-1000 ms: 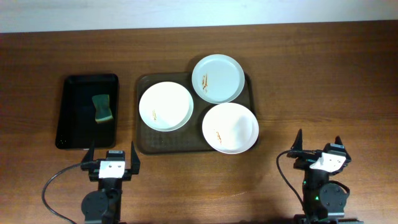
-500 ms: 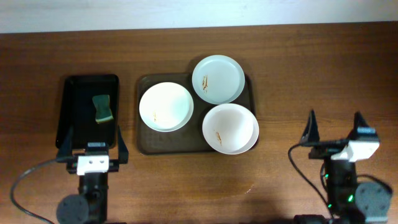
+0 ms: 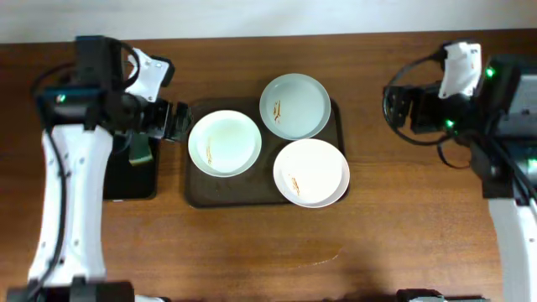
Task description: Clean dirty plates on tray and stack at the side
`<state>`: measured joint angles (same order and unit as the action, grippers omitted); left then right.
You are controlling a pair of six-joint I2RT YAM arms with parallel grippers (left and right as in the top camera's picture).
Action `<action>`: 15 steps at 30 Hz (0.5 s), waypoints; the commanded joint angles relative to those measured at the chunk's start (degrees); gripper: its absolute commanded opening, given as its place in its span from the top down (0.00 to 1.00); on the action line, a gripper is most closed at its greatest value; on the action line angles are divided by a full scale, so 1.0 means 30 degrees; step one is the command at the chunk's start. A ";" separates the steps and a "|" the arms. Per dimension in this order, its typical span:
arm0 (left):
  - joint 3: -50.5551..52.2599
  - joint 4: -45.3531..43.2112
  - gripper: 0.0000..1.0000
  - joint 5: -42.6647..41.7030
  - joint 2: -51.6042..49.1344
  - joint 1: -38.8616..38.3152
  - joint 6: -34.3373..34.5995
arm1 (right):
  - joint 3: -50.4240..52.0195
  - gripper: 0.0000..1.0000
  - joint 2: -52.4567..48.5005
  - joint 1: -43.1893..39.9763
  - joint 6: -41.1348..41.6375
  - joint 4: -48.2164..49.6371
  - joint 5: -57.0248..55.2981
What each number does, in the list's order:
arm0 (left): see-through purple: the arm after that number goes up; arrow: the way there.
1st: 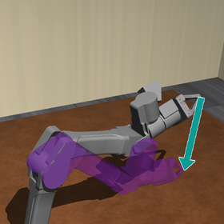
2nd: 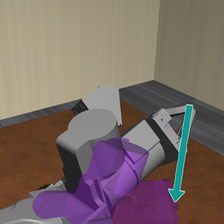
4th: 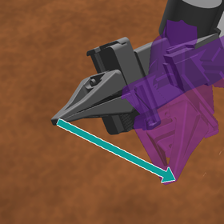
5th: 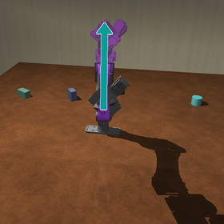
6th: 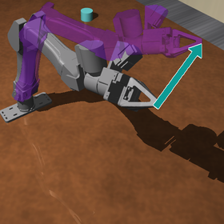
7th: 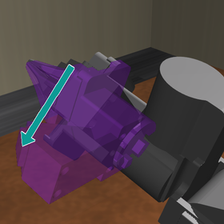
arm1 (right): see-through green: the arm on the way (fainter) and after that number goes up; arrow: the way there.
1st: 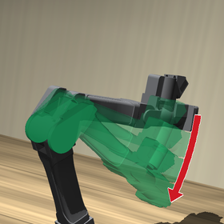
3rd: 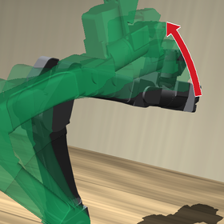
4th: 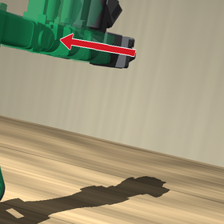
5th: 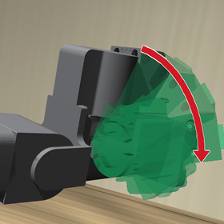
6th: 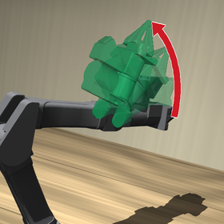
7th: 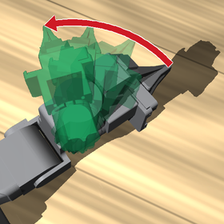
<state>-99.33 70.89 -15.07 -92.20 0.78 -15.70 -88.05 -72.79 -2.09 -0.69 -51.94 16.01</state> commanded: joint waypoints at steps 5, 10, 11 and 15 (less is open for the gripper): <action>-0.0372 -0.0087 0.01 -0.0845 -0.3344 0.0051 0.1217 | -0.0379 0.09 -0.7577 0.4918 0.6543 0.4539 0.4182; -0.0801 -0.0940 0.02 0.5960 -0.3337 0.3184 0.9945 | -0.0386 0.40 -1.2852 1.0513 0.9413 0.6164 -0.2761; -0.0801 -0.1166 0.02 0.5967 -0.3337 0.3606 0.9938 | -0.0386 0.44 -1.3544 1.1067 0.9420 0.6506 -0.3366; -0.0765 -0.1909 0.02 0.5967 -0.3497 0.4335 0.9857 | -0.0386 0.55 -1.6436 1.2080 0.9697 0.7788 -0.4728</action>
<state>-100.51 65.49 2.00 -102.15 13.80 12.40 -88.73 -118.48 33.95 27.46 -29.56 5.30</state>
